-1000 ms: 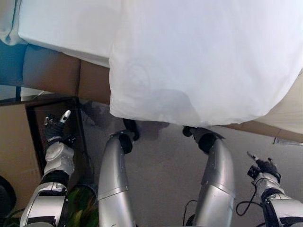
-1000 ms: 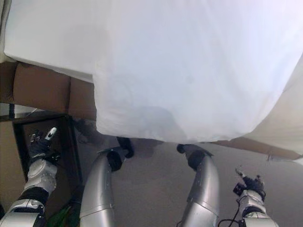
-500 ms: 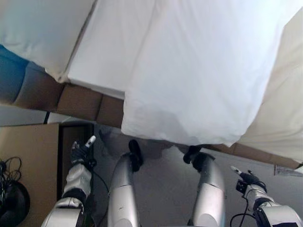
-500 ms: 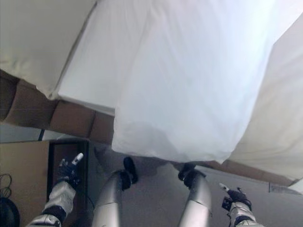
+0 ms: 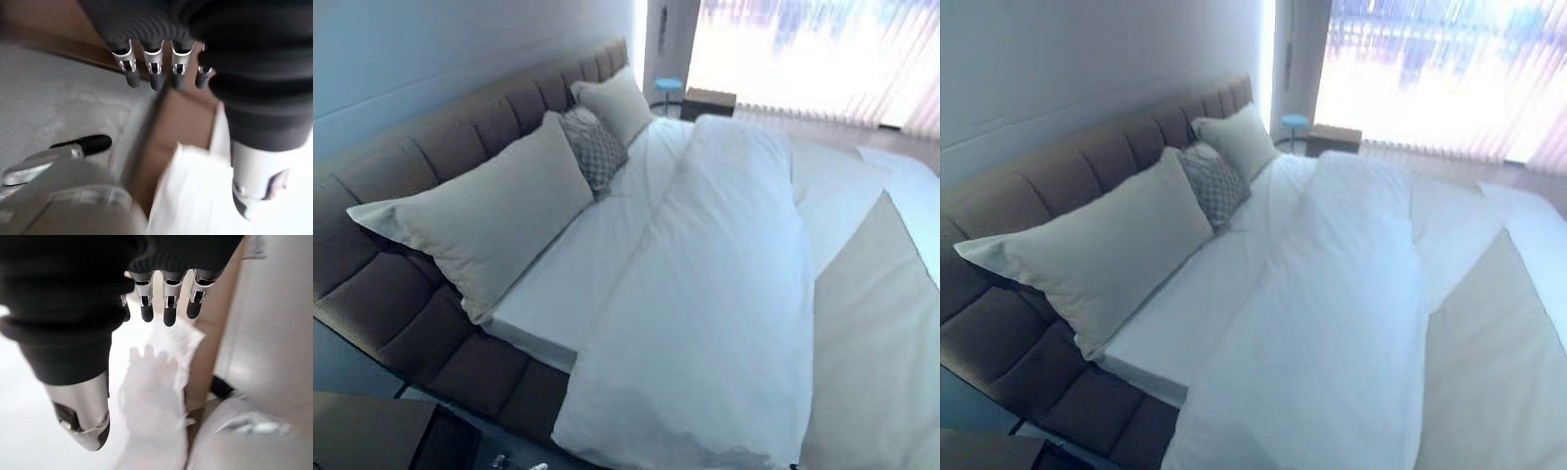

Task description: Make the bed

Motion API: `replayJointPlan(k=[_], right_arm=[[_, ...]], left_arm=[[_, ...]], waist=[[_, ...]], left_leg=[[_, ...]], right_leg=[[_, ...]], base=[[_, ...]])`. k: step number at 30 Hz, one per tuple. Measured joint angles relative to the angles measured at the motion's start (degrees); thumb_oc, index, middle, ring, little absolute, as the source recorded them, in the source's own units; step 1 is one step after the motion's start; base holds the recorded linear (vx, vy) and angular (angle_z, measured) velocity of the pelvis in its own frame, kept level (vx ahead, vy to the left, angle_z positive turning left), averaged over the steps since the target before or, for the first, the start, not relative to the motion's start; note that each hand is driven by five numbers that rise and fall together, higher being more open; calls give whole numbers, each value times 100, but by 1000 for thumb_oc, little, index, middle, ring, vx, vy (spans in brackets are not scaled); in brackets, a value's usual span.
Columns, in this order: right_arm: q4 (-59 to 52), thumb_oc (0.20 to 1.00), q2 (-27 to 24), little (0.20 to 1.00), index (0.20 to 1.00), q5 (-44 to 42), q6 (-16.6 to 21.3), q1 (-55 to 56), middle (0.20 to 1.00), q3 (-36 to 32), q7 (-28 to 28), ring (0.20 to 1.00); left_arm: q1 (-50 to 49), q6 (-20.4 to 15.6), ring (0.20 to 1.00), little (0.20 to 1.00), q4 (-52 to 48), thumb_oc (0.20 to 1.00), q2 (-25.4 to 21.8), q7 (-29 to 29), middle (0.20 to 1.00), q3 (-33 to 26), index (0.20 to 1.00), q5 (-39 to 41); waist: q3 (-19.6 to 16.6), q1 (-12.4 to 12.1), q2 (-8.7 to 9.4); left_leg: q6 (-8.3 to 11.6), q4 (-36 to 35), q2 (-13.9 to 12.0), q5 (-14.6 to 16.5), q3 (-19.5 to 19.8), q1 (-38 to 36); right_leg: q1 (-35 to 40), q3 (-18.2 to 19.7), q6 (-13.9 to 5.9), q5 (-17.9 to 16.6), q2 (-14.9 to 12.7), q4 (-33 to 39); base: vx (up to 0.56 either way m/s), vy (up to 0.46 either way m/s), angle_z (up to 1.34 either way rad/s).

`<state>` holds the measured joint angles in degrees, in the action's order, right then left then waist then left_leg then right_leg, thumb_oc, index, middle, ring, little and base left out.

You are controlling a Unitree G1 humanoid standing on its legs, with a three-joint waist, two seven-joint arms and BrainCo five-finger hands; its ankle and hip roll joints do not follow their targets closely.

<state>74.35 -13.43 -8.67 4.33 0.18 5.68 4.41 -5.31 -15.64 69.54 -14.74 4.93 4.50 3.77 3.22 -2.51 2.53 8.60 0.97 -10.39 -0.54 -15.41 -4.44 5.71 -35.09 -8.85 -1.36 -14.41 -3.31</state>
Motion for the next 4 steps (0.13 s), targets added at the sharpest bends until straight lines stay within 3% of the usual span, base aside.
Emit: replayJointPlan(k=[4], right_arm=[[35,1000,-6,1000,1000,142,-4,1,1000,4,7,1000]], left_arm=[[-7,8,1000,1000,27,1000,-39,0,1000,122,1000,-307]], waist=[[-45,5,-37]], left_leg=[[-18,-6,14,-12,3,1]], right_leg=[[0,26,-24,16,-19,-25]], base=[[0,0,0]])
